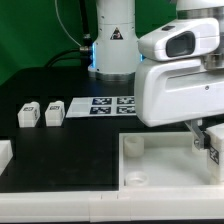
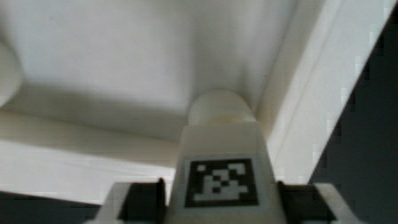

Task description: Assemble one leg

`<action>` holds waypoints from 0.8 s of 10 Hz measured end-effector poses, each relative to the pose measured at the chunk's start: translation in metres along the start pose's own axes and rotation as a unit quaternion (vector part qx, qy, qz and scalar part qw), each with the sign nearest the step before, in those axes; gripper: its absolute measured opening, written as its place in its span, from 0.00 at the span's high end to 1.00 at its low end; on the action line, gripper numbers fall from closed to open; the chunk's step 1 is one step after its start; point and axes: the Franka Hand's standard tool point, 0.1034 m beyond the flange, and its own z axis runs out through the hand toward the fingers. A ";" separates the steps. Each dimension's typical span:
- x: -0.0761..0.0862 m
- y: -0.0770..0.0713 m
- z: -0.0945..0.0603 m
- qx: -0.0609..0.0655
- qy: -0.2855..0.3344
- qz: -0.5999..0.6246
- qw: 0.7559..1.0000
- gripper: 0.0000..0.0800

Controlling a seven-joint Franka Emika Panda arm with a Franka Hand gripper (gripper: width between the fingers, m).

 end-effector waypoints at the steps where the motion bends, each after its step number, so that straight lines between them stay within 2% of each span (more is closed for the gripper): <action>1: -0.001 -0.001 0.001 0.002 0.000 0.075 0.997 0.63; 2: -0.002 -0.004 0.001 0.004 0.003 0.163 0.987 0.63; 3: -0.003 -0.008 0.002 0.010 0.000 0.265 0.964 0.63; 6: -0.003 -0.008 0.002 0.053 -0.017 0.489 0.871 0.63; 8: -0.004 -0.011 0.002 0.054 -0.015 0.530 0.846 0.63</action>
Offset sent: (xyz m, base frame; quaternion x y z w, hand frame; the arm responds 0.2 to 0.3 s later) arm 0.0050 0.0100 0.0043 0.0758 -0.0083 0.4504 0.8895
